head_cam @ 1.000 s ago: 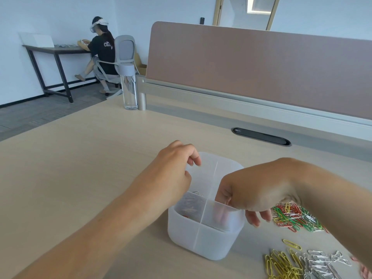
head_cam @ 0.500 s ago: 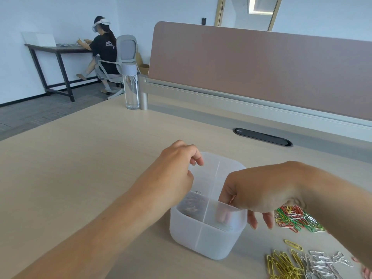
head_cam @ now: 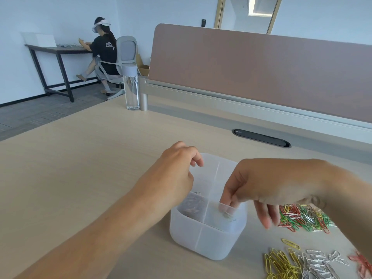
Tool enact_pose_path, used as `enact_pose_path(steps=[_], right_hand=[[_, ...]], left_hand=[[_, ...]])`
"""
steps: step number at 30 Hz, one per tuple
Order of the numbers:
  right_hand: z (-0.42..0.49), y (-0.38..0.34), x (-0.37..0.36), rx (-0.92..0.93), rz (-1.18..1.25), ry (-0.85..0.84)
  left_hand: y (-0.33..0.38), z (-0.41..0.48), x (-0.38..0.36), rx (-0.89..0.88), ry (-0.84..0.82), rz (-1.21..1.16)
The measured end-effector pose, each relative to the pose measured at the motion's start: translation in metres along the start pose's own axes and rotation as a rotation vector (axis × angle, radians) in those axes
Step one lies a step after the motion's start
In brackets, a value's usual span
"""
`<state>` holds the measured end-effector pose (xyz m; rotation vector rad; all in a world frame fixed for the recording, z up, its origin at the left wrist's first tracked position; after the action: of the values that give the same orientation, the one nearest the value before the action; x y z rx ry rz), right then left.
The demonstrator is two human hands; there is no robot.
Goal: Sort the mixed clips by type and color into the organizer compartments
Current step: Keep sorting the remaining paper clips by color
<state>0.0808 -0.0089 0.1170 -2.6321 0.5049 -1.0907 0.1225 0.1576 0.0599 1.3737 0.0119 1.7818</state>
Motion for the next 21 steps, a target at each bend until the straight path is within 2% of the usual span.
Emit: enact_pose_path(steps=[11, 21], right_hand=[[-0.005, 0.005, -0.002, 0.049, 0.243, 0.043], [-0.006, 0.011, -0.006, 0.068, 0.271, 0.084]], left_hand=[[0.000, 0.000, 0.000, 0.013, 0.000, 0.000], [0.001, -0.002, 0.000, 0.007, 0.001, 0.012]])
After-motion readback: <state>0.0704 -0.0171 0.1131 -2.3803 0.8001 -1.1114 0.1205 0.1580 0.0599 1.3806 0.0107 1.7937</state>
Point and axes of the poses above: each hand's wrist, its own z-axis towards the middle knuckle, its own x-axis out of the back of the hand, y = z × x, the point moved 2 cm from there along z, towards the middle knuckle, and after that the axes turned 12 degrees about -x, right-handed, at the moved point
